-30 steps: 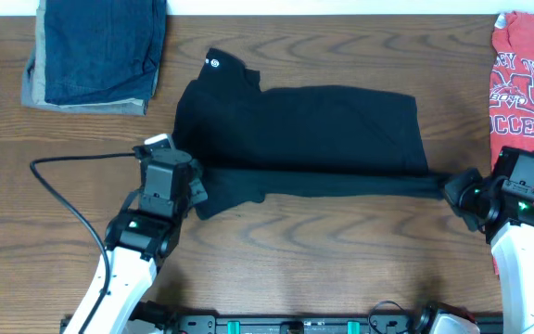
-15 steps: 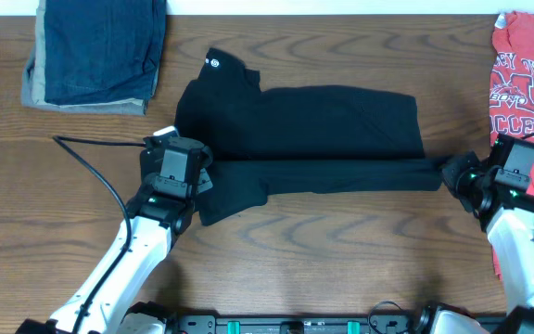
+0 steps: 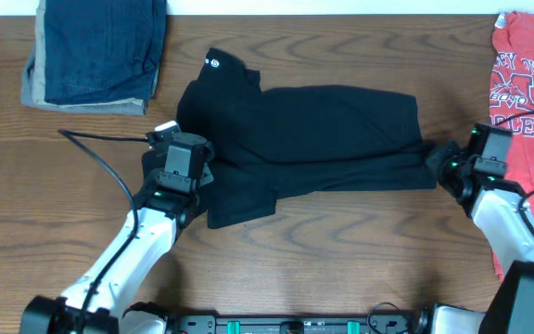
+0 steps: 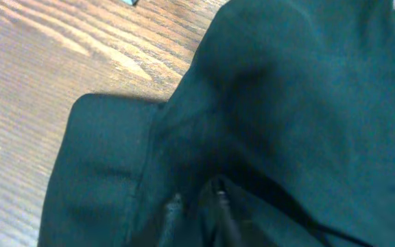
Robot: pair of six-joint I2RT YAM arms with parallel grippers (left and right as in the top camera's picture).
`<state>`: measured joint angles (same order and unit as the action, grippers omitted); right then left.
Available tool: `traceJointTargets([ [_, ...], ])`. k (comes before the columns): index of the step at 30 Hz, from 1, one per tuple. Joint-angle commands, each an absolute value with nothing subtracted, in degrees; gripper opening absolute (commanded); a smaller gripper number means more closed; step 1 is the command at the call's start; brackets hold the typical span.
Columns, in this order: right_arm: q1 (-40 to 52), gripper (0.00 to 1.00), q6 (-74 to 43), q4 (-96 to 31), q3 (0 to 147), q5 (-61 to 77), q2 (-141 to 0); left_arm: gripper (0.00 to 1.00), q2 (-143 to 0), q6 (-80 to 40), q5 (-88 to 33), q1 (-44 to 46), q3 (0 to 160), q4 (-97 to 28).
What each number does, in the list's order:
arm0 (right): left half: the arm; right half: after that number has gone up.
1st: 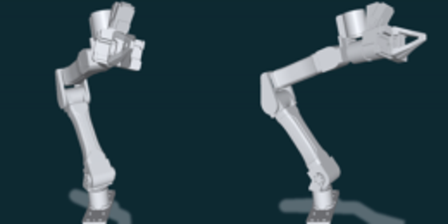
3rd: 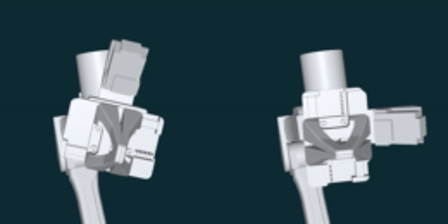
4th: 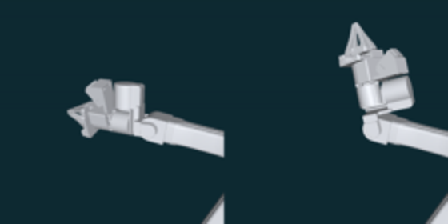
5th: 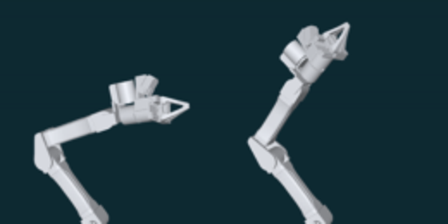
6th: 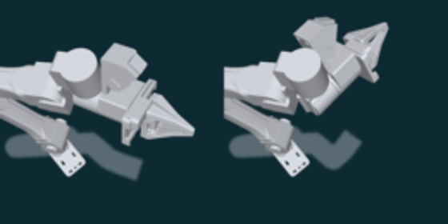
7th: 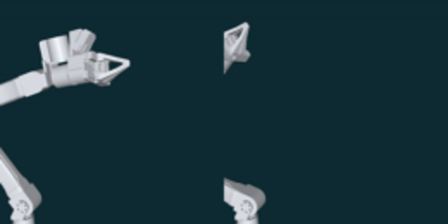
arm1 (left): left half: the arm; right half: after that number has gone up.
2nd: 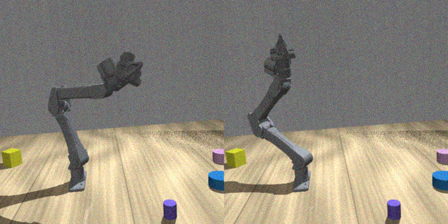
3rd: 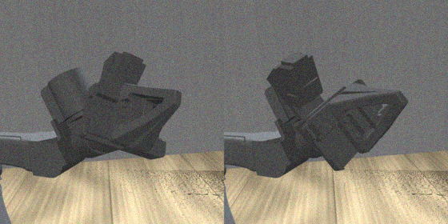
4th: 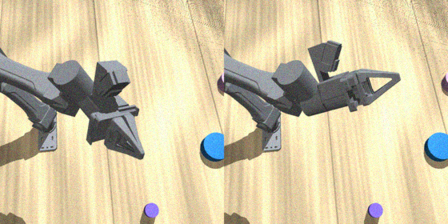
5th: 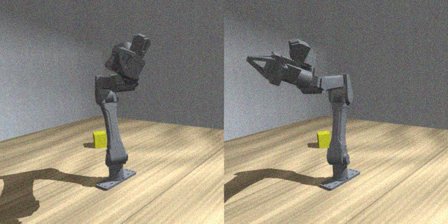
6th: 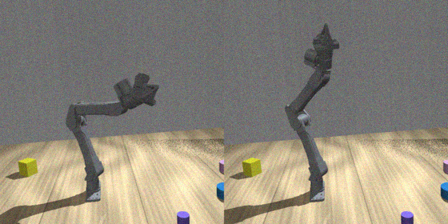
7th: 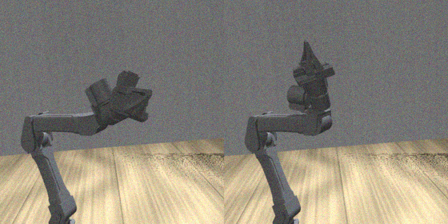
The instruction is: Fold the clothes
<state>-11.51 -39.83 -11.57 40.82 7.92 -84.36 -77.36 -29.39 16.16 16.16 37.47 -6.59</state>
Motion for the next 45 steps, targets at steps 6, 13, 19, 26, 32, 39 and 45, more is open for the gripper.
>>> traceJointTargets([
  [6,-10.4,0.99,-36.0,-16.4,44.5,5.3,-84.6,0.42,-76.8,-28.5,17.6,15.7,38.5,-9.0],
  [13,-11.7,0.99,-33.1,-34.1,56.4,5.4,-84.3,0.75,-68.8,-27.9,17.6,14.2,38.5,-21.4],
  [19,-11.0,0.78,-32.0,-41.0,58.7,8.0,-84.5,0.71,-70.9,-28.3,5.0,9.5,38.4,-29.5],
  [26,-7.1,0.18,-32.0,-41.8,58.0,7.9,-86.3,0.22,-78.5,-28.3,-2.9,5.1,38.4,-29.7],
  [32,-4.3,0.12,-32.1,-41.3,58.0,6.3,-90.4,0.12,-83.8,-28.1,-2.8,4.5,38.4,-29.5],
  [39,-3.9,0.04,-32.1,-40.6,58.0,6.2,-97.3,0.1,-87.1,-28.1,-2.0,-0.7,38.4,-29.6],
  [45,-3.9,0.07,-32.1,-40.0,58.0,6.2,-100.5,0.09,-87.1,-28.1,-1.9,-11.0,38.6,-31.4],
])
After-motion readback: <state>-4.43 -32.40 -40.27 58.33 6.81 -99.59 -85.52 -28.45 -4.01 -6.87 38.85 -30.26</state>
